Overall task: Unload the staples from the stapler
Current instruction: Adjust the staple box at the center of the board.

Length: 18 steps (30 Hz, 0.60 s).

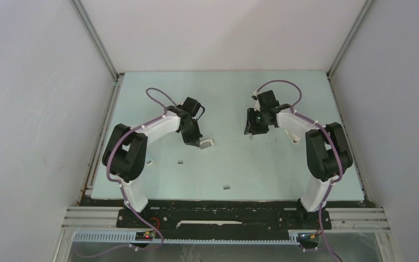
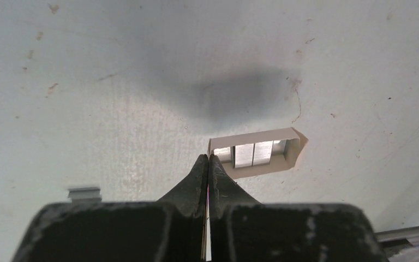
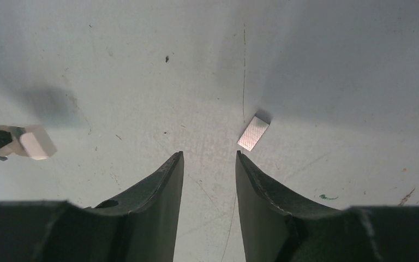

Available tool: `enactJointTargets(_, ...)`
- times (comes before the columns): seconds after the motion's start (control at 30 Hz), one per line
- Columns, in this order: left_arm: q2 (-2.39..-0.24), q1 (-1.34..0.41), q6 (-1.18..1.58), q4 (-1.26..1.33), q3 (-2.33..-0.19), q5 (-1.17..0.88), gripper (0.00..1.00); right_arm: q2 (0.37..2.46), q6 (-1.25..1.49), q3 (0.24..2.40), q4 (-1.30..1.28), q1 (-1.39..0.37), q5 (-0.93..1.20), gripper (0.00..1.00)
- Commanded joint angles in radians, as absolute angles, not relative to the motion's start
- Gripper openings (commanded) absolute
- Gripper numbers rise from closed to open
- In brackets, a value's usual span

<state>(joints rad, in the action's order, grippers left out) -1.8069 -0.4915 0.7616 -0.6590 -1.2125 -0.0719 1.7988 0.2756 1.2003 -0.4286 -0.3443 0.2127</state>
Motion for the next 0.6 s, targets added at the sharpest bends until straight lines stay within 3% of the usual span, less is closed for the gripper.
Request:
enactJointTargets(0.0, -1.797, -0.513, 0.679, -0.791, -1.337, 0.056, 0.0, 1.801, 0.282, 1.21, -0.406, -0.335, 0.22, 0.49)
enactJointTargets(0.57, -1.89, -0.539, 0.497, -1.108, -1.548, 0.253, 0.0, 1.798, 0.286, 1.211, -0.405, -0.33, 0.225, 0.48)
